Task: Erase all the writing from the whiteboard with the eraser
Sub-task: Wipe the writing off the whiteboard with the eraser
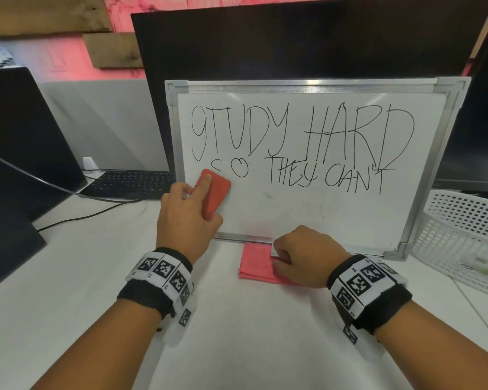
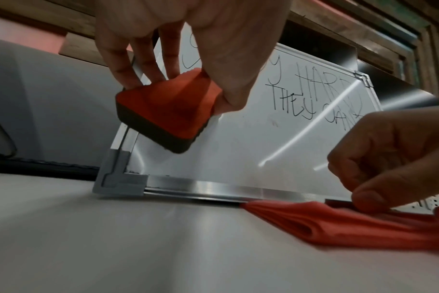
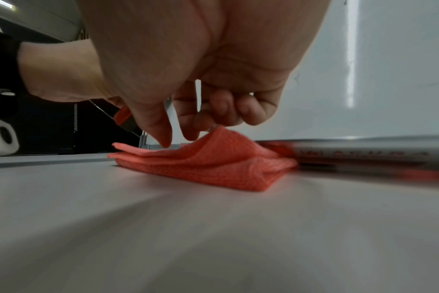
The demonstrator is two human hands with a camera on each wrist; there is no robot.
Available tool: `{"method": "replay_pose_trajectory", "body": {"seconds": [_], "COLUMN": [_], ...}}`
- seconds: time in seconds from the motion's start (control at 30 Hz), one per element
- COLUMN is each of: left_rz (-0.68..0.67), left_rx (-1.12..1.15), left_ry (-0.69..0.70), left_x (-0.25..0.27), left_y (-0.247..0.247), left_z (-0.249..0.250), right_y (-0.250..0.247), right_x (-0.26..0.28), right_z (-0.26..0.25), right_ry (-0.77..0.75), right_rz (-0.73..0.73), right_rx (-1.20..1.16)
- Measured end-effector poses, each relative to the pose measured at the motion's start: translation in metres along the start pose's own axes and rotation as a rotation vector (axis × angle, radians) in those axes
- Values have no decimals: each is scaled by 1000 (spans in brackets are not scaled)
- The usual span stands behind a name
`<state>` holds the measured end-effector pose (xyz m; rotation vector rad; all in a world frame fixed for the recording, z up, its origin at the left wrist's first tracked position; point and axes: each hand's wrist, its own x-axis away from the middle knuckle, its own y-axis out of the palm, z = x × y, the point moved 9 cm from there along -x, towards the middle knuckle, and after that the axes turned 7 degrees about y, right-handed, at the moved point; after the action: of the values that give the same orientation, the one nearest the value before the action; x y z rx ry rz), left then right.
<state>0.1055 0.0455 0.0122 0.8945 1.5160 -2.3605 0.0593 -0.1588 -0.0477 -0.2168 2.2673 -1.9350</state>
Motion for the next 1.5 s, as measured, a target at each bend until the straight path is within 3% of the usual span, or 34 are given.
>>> {"method": "replay_pose_trajectory", "body": {"seconds": [0.17, 0.57, 0.77, 1.5], "left_rz": [-50, 58, 14, 107], "left_rx": [65, 215, 170, 118], "left_ry": [7, -73, -69, 16], "left_x": [4, -5, -2, -11], "left_y": [8, 7, 8, 1], "left_z": [1, 15, 14, 5], "right_y": [0, 1, 0, -1], "right_x": [1, 0, 0, 2], "right_z": [0, 0, 1, 0], "right_ry": [9, -2, 0, 14], "right_rz": [-4, 1, 0, -6], "right_rx": [7, -3, -7, -15]}}
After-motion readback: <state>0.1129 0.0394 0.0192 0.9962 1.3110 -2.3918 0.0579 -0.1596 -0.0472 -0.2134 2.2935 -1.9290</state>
